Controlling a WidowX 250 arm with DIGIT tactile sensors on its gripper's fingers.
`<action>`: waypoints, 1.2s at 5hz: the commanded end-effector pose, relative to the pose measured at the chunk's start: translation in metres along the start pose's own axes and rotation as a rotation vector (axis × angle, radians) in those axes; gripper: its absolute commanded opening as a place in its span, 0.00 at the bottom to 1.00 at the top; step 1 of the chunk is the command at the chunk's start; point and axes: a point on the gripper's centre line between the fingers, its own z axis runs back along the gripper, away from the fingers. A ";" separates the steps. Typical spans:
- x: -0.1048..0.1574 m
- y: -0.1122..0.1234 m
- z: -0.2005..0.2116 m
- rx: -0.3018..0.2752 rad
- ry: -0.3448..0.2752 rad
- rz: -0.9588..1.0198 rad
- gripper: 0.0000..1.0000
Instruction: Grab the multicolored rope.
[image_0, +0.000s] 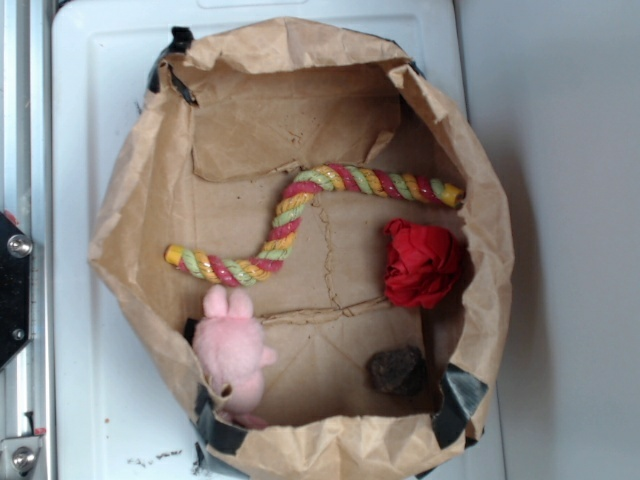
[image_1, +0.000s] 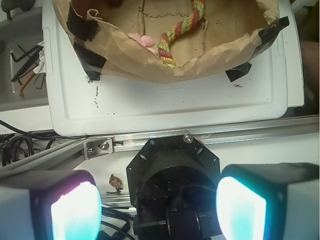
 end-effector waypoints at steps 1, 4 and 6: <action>0.000 0.000 0.000 0.000 0.000 0.000 1.00; 0.101 0.004 -0.018 -0.040 -0.131 0.062 1.00; 0.141 0.025 -0.048 0.043 -0.225 0.103 1.00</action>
